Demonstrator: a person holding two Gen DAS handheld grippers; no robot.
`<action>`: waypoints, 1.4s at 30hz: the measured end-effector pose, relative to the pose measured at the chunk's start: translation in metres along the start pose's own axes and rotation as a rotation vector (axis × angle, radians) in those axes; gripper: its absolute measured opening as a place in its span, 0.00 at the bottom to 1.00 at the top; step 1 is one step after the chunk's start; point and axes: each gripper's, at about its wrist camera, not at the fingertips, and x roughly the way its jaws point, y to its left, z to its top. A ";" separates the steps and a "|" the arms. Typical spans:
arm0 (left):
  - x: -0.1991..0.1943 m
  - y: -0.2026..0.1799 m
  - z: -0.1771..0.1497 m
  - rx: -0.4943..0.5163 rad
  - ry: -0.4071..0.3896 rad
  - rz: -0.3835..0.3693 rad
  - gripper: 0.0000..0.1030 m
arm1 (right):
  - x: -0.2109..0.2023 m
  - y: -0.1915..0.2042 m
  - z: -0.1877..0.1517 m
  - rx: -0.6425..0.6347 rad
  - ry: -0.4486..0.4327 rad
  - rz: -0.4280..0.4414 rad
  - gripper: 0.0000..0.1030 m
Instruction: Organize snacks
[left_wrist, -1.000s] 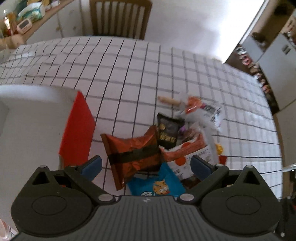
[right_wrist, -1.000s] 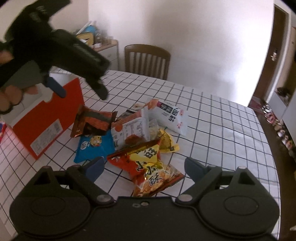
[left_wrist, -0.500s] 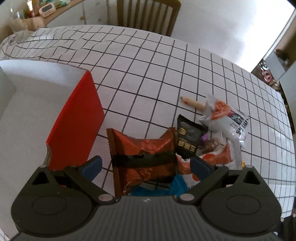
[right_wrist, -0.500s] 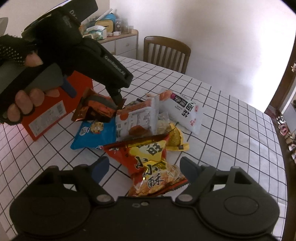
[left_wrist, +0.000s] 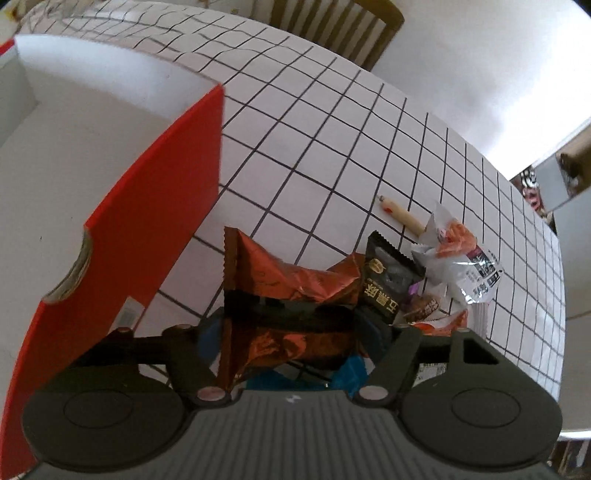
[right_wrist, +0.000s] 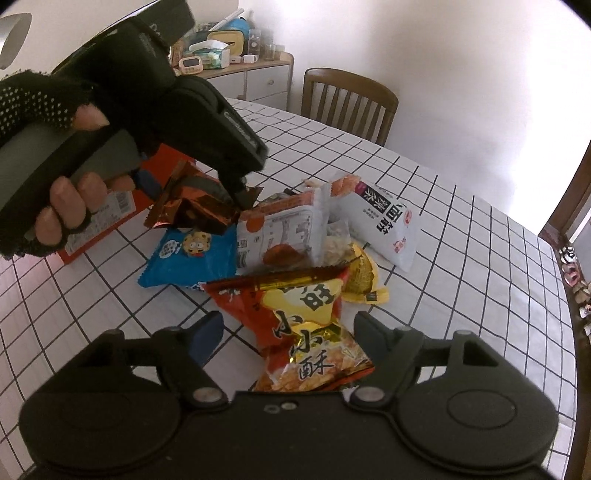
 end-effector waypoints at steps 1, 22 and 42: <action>-0.002 0.001 -0.001 -0.004 -0.006 -0.003 0.65 | 0.000 0.000 0.000 0.000 0.001 -0.005 0.73; -0.037 0.006 -0.011 0.066 -0.026 -0.044 0.32 | -0.023 0.005 0.000 0.100 -0.001 -0.064 0.34; -0.120 0.036 -0.035 0.202 -0.043 -0.194 0.30 | -0.093 0.032 0.024 0.214 -0.084 -0.050 0.33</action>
